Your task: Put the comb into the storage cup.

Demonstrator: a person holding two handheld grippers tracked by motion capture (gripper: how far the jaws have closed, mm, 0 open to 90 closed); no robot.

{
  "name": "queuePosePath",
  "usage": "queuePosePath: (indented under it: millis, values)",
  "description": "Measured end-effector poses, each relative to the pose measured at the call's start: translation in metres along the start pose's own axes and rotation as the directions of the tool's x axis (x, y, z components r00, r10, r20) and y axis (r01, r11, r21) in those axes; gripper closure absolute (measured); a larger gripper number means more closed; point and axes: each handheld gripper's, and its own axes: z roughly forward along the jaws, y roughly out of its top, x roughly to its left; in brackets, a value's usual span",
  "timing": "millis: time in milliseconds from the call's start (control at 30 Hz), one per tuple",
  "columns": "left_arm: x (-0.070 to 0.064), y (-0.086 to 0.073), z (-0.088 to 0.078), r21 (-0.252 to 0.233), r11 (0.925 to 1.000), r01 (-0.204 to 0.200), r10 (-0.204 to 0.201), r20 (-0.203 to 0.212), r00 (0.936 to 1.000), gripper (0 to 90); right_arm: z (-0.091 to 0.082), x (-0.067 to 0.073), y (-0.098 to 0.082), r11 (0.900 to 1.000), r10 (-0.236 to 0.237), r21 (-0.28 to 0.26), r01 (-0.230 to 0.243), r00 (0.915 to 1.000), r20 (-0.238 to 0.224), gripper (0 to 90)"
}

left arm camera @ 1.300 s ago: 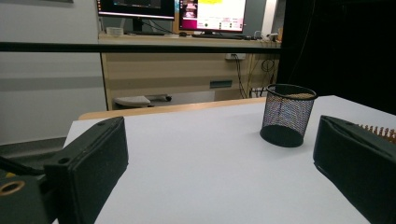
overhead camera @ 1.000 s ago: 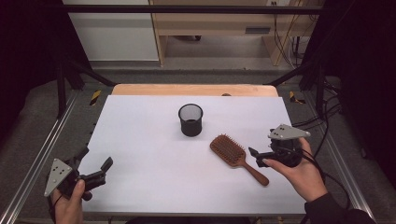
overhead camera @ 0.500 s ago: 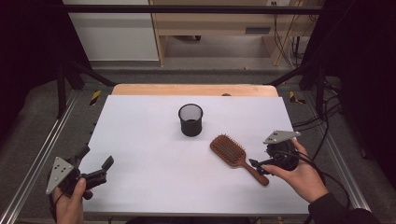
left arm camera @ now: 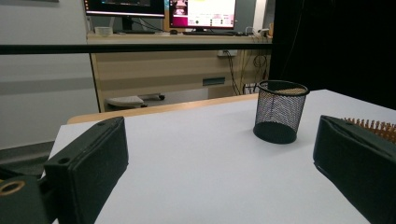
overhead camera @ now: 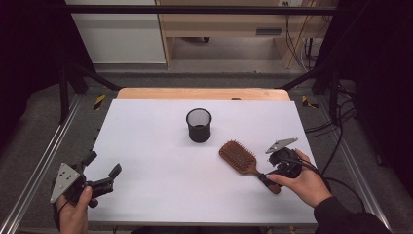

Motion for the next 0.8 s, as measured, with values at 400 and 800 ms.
queuePosePath:
  millis: [400,800]
  values:
    - [0.005,-0.002,0.001,0.012,0.9999,0.006,-0.006,-0.019,0.9998,3.7,0.021,0.008,0.007,0.998,-0.04,0.051,0.042,0.9984,-0.04,11.4]
    - [0.006,-0.005,0.004,0.028,0.9996,-0.002,0.003,-0.03,0.9996,3.7,0.049,-0.002,0.006,0.994,-0.013,0.112,0.021,0.997,-0.076,15.2]
